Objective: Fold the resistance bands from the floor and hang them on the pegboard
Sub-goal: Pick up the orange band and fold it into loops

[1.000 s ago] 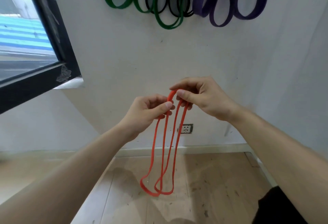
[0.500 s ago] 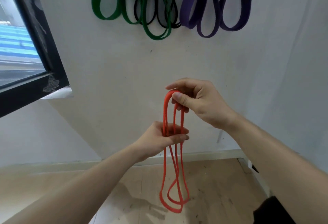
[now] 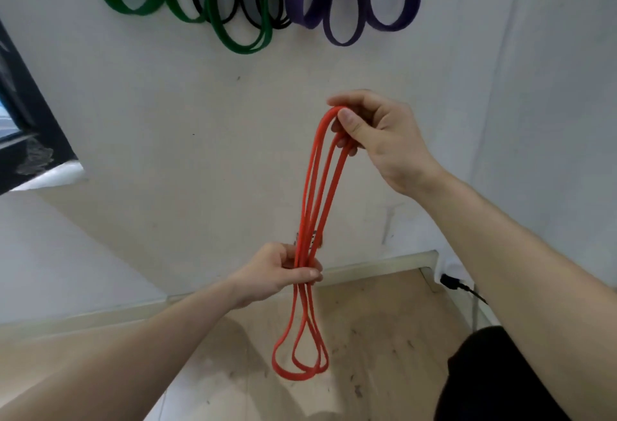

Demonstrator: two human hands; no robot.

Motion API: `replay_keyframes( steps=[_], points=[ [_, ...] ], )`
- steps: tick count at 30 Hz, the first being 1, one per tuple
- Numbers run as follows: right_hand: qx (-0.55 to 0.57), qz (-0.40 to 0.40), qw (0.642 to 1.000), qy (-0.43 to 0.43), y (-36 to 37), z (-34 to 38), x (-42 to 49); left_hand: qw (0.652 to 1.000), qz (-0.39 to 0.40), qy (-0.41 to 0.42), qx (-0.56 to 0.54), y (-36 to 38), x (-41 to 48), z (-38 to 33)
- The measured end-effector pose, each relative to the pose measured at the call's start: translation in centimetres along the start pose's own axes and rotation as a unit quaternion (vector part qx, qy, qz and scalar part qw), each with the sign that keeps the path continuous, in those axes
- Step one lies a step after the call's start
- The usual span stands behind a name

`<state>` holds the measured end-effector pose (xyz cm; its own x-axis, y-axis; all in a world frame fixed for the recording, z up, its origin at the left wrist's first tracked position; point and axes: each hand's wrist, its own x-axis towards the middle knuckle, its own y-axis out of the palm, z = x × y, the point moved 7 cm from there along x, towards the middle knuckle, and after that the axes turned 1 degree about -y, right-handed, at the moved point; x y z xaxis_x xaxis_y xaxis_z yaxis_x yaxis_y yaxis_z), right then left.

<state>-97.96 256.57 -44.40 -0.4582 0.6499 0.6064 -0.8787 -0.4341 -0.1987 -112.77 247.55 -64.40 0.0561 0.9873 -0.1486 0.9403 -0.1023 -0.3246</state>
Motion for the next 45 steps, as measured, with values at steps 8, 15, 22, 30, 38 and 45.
replay_keyframes(
  steps=[8,15,22,30,38,45],
  points=[
    [-0.136,-0.035,0.987,0.081,-6.0,-6.1,0.1,0.995,-0.093,0.016,-0.038,-4.4,-0.3,0.1],
    [-0.165,0.169,0.932,0.274,-6.3,-15.1,-4.7,0.981,-0.182,0.044,-0.054,-9.6,-1.6,-1.1],
    [-0.246,0.374,0.827,0.339,0.3,-17.0,-8.4,0.977,-0.179,0.092,0.064,-9.4,-2.3,-4.4],
    [-0.098,0.342,0.916,0.184,11.7,-10.0,-6.5,0.970,-0.126,0.101,0.180,-8.5,-3.5,-6.3],
    [-0.132,0.356,0.911,0.159,11.7,-8.4,-5.7,0.982,-0.101,0.020,0.158,-9.1,-4.5,-3.7],
    [-0.065,0.297,0.934,0.190,7.0,-7.9,-4.3,0.983,-0.090,0.032,0.156,-8.9,-4.2,-3.8]
  ],
)
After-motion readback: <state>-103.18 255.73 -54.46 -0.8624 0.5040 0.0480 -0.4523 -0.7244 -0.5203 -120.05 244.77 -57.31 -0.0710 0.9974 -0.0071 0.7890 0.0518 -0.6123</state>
